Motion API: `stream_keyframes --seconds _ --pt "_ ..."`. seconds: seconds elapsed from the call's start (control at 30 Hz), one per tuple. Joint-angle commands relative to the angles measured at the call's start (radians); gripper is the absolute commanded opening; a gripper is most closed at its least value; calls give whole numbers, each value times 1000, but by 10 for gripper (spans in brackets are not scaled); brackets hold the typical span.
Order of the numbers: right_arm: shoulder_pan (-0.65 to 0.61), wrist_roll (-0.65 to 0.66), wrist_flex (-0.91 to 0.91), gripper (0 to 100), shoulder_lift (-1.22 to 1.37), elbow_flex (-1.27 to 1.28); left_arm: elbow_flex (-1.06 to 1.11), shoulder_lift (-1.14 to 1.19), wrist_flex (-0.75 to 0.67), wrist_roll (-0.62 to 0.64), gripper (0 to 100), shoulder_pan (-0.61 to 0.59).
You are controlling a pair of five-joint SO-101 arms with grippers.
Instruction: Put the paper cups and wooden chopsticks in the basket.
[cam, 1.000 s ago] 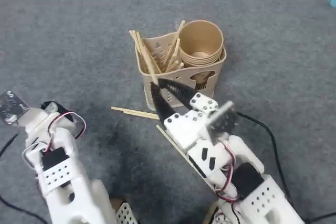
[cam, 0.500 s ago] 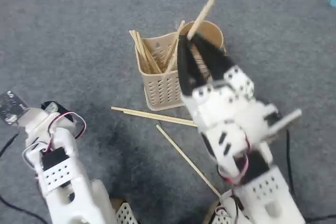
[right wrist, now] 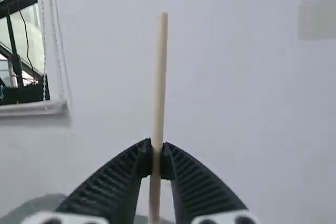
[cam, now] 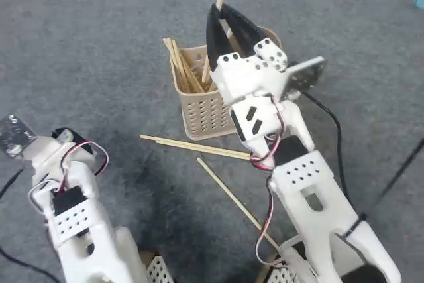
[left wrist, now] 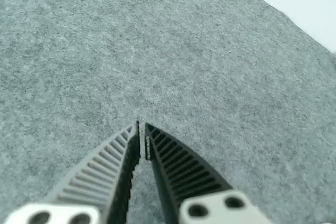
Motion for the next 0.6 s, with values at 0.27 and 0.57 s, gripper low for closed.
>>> stream_keyframes --seconds 0.27,0.57 --pt "-42 -17 294 113 -70 -29 -28 -6 -29 -41 15 28" --pt "-51 -32 803 87 -366 -170 -28 -6 -29 -41 15 28"
